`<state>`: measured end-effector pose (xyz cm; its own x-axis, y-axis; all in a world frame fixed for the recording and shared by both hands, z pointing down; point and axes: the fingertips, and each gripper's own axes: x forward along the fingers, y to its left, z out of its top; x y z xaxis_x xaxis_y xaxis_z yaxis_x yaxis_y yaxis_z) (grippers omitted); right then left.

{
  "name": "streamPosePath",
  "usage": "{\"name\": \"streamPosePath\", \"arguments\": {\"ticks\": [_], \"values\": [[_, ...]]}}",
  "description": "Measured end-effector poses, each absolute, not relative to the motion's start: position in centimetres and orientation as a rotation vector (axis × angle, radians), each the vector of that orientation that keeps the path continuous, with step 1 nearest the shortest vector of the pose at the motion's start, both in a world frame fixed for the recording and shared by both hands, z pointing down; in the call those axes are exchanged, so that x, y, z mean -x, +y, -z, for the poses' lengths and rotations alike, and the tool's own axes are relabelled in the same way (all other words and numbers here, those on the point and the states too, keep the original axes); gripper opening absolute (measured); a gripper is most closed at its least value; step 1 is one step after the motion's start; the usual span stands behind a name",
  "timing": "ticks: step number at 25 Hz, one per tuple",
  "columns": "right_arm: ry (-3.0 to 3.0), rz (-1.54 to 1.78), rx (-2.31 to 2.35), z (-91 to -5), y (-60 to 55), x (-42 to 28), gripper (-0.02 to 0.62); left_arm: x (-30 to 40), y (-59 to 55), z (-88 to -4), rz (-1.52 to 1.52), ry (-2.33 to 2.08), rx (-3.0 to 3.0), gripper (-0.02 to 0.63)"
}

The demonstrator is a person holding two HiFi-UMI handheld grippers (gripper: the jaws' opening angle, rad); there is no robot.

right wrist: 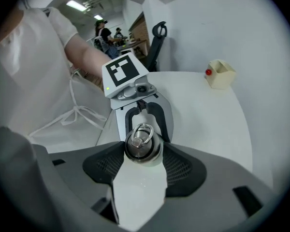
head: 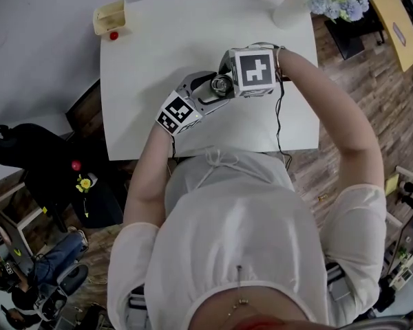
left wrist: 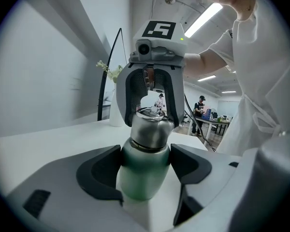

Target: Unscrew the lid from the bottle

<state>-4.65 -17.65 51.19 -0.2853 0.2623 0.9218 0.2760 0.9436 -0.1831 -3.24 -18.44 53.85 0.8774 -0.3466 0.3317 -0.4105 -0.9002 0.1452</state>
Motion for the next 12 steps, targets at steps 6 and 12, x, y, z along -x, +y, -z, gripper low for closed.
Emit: {"name": "streamPosePath", "arguments": {"ticks": [6, 12], "values": [[-1.948, -0.249, 0.097, -50.54, -18.63, 3.97, 0.295, 3.31, -18.51, -53.76, -0.431, -0.578, -2.834, 0.341], [-1.992, -0.447, -0.196, -50.59, -18.09, 4.38, 0.282, 3.35, -18.39, -53.78, -0.427, -0.58, -2.833, 0.342]]}}
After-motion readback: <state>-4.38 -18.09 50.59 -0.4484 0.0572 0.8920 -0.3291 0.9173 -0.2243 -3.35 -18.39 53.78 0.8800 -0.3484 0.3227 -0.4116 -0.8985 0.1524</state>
